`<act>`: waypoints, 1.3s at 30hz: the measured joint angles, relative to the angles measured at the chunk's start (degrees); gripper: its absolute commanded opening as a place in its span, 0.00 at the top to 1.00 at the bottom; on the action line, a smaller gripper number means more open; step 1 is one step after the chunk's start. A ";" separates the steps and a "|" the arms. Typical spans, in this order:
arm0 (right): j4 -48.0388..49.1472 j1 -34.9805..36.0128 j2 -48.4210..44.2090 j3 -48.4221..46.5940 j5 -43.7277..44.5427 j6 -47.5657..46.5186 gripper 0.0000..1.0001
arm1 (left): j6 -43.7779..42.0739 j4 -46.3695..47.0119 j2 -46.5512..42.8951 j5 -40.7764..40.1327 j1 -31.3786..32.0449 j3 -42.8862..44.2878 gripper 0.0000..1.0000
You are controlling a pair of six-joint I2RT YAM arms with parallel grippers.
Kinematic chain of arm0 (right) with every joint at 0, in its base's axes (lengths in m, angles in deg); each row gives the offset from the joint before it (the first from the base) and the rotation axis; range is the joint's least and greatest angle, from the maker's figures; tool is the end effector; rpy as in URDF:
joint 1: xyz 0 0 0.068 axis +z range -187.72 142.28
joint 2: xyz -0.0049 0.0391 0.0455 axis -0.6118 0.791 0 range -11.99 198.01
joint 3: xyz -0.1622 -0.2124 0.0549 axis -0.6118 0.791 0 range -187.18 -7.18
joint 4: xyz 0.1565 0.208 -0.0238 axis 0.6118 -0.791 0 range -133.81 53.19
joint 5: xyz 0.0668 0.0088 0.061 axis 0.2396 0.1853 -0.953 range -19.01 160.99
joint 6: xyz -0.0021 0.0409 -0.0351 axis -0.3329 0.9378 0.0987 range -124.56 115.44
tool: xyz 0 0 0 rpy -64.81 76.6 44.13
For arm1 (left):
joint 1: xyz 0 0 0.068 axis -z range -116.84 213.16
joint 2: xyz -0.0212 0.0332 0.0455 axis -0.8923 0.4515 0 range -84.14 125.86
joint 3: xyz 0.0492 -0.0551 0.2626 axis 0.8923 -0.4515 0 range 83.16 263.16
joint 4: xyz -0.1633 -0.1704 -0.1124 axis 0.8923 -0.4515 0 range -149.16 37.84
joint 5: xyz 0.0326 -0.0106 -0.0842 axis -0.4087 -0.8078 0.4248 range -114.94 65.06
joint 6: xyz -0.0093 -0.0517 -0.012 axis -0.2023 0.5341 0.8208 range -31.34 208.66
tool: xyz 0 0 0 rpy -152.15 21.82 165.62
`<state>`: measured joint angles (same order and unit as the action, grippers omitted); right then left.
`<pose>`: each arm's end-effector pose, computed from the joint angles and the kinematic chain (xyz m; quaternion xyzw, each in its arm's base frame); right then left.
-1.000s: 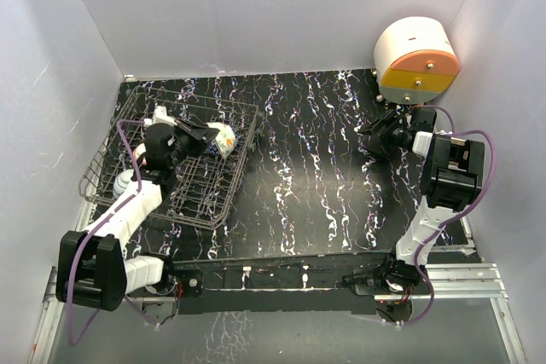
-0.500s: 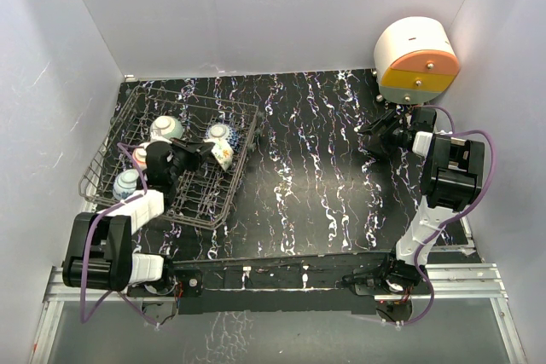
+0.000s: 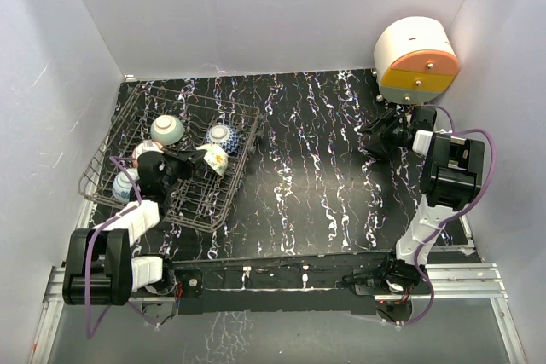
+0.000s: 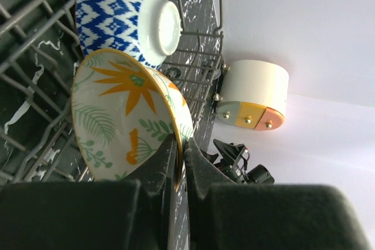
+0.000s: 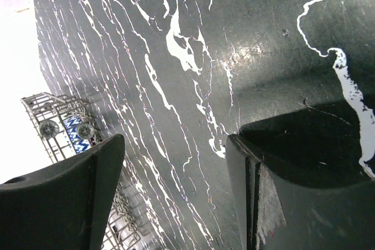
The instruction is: Load the bowls into the dish rack
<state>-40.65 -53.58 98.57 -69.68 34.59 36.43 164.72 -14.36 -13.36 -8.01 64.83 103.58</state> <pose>0.3756 -0.0847 0.1378 0.3378 0.8382 0.3556 0.2383 0.2407 -0.0174 0.1890 -0.3932 0.6704 -0.4776 0.4097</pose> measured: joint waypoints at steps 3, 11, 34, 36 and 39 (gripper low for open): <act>0.00 0.00 0.02 0.00 -0.04 0.00 0.27 | -1.51 -4.87 -3.30 -0.26 -1.16 -0.13 0.99; 0.00 0.00 0.07 -0.02 -0.20 -0.07 0.27 | -4.90 -12.37 -7.67 -1.16 -3.10 -0.20 0.86; 0.48 0.00 0.07 0.15 -0.52 -0.11 0.27 | -15.52 -31.67 -8.07 -7.43 -6.45 -1.86 0.58; 0.48 0.00 0.07 0.15 -0.57 -0.11 0.27 | -17.38 -33.77 -7.63 -8.20 -6.51 0.02 0.53; 0.50 0.00 0.07 0.15 -0.63 -0.09 0.27 | -20.61 -37.92 -6.69 -10.12 -6.69 3.74 0.45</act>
<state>-40.14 -53.58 98.64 -69.53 33.95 36.35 144.10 -52.28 -20.05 -18.13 58.15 107.32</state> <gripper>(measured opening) 0.726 0.481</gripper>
